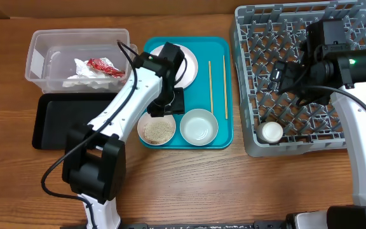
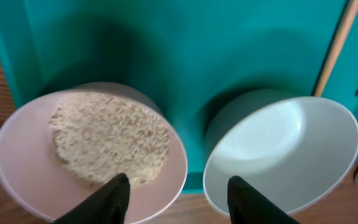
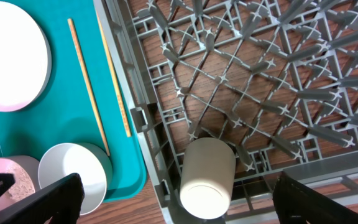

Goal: Sort waste into correct bins and load items into the dishwasher
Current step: 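Grasp the rim of the pink rice bowl with the left gripper, then carry the pink bowl left over the black tray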

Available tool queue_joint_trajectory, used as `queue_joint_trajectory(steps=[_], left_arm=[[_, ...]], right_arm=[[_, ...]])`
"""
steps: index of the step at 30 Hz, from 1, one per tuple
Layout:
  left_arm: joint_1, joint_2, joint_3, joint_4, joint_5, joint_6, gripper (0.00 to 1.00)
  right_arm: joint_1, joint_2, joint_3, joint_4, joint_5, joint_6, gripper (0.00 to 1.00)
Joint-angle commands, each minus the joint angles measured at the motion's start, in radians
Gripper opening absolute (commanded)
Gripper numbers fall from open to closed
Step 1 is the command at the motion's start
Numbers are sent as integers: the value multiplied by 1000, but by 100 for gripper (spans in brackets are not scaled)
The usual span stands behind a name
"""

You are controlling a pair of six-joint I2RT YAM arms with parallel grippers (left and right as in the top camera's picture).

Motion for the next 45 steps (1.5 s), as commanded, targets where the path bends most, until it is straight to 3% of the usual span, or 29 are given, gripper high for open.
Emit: queue_joint_trajectory(steps=[1,17,20,24,29,33,45], left_arm=[[2,-4,-51,40,-17,-61,46],[-3,-3,-187,219,-21,-84,38],[-3,-3,-208,233,-21,-84,33],[-3,-3,-209,235,-21,-84,19],[-3,-2,-216,241,-21,-84,15],[-3,-2,-216,237,-16,-80,4],[0,-3,-63,84,43,-10,4]], right_arm=[[3,-8,19,3,13,-3,99],[3,-8,19,6,13,-4,99],[3,-8,19,6,13,-4,99],[3,-8,19,7,13,-3,99],[3,-8,19,7,13,-3,99],[3,-8,19,6,13,-4,99],[3,-8,19,14,13,-4,99]])
